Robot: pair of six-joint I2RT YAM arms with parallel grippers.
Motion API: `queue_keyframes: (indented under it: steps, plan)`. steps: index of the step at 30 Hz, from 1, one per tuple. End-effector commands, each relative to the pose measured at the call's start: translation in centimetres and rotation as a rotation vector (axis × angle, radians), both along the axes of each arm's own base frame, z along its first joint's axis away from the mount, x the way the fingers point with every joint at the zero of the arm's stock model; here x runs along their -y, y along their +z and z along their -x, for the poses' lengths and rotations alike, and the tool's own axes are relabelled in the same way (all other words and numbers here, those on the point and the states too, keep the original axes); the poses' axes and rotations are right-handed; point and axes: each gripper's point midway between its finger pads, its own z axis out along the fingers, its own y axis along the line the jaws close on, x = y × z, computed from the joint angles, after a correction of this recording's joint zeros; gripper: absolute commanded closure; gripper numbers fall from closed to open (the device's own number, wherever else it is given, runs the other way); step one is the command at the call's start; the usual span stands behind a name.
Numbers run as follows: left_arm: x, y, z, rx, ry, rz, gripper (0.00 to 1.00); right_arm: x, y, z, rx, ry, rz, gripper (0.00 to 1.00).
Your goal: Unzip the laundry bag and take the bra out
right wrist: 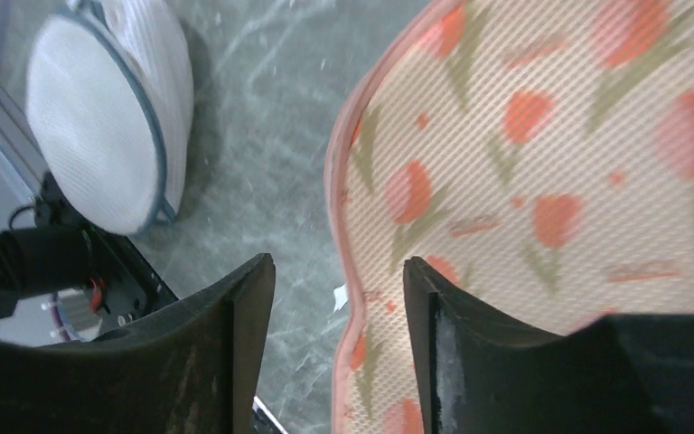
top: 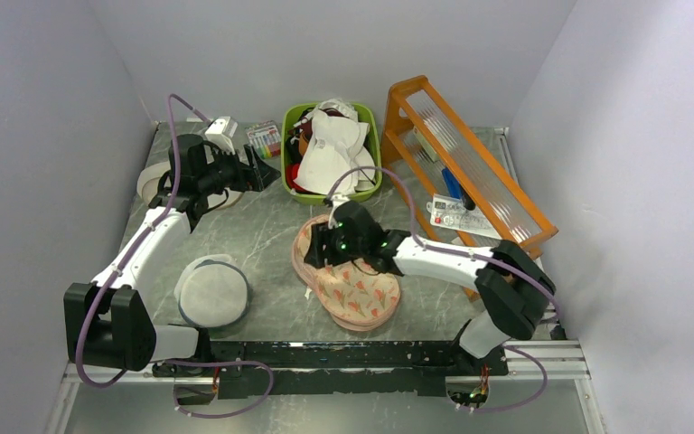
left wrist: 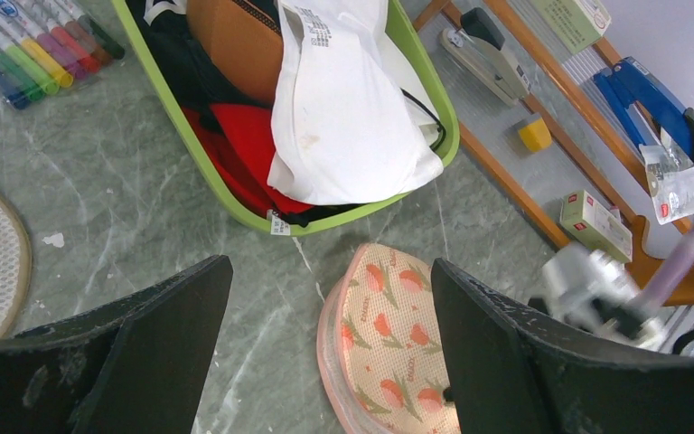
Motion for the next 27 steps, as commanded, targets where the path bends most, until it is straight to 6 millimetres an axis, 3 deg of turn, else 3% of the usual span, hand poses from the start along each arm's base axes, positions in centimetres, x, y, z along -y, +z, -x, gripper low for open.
queue_keyframes:
  steps: [1,8,14,19,23,27]
  plan:
    - [0.8,2.0,-0.2,0.075,-0.038,0.008,0.07,1.8,4.8,-3.6,0.118,-0.05,-0.109,0.41]
    - [2.7,1.2,0.3,0.082,-0.111,-0.009,0.03,7.8,12.5,-9.5,0.374,-0.198,-0.076,0.13]
    - [4.0,3.5,1.6,0.209,-0.166,-0.01,0.0,12.2,20.0,-11.4,0.561,-0.317,-0.036,0.01]
    - [3.8,7.1,3.7,0.435,-0.141,-0.047,0.0,16.3,26.6,-9.6,0.73,-0.422,-0.073,0.0]
    - [3.7,10.5,6.4,0.633,-0.131,-0.066,0.0,19.8,31.3,-6.0,0.88,-0.487,-0.182,0.0]
    - [2.9,13.1,8.6,0.802,-0.107,-0.06,0.0,23.7,33.6,-2.9,0.994,-0.574,-0.234,0.0]
